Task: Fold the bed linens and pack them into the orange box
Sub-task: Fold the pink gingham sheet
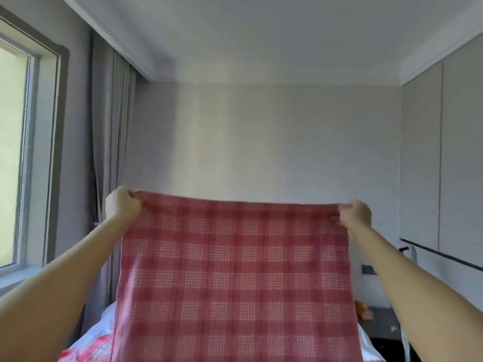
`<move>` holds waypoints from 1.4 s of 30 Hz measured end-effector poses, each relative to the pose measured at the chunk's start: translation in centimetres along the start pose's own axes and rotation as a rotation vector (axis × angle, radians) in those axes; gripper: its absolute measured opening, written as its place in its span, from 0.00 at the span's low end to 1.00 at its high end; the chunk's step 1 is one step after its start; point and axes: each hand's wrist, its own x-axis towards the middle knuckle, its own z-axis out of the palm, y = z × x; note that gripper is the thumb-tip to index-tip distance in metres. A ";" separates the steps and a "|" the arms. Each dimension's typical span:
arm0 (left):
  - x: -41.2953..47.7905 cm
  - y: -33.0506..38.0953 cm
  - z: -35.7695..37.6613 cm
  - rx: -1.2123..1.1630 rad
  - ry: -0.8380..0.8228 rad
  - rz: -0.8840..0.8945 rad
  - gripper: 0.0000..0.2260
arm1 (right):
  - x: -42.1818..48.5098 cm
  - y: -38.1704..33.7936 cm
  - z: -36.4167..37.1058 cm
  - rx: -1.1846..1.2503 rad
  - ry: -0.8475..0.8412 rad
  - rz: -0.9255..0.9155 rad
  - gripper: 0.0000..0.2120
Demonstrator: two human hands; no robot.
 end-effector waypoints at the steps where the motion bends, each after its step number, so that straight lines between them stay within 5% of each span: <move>1: 0.9 2.0 -0.3 -0.084 0.104 0.040 0.06 | 1.3 -2.2 -0.3 0.101 0.084 -0.114 0.07; 7: 7.7 10.8 -4.4 -0.579 0.361 0.143 0.13 | 4.9 -13.3 -5.5 0.555 0.276 -0.493 0.10; 14: 4.8 5.7 -5.6 -0.510 0.279 0.135 0.09 | 1.8 -9.1 -7.9 0.522 0.230 -0.510 0.06; 20: -9.2 -3.6 -8.0 -0.392 -0.042 0.207 0.13 | -8.1 2.5 -10.7 0.353 0.038 -0.385 0.06; 25: -19.8 -13.3 -12.6 0.000 -0.401 0.247 0.07 | -20.7 12.7 -15.3 0.148 -0.171 -0.221 0.07; 30: -28.3 -22.1 -15.4 0.490 -0.783 0.569 0.21 | -32.3 20.2 -18.7 -0.209 -0.428 -0.077 0.07; 34: -34.4 -24.7 -16.1 0.836 -0.960 0.627 0.14 | -37.9 23.7 -20.8 -0.424 -0.537 -0.003 0.07; 37: -38.6 -25.9 -17.5 0.802 -1.004 0.700 0.10 | -41.2 25.7 -22.9 -0.527 -0.577 0.044 0.09; 39: -40.5 -27.6 -18.8 0.664 -0.959 0.831 0.17 | -43.0 26.6 -24.5 -0.589 -0.592 0.035 0.12; 42: -43.1 -28.2 -20.9 0.609 -1.140 0.822 0.23 | -45.4 27.9 -27.2 -0.758 -0.690 0.007 0.09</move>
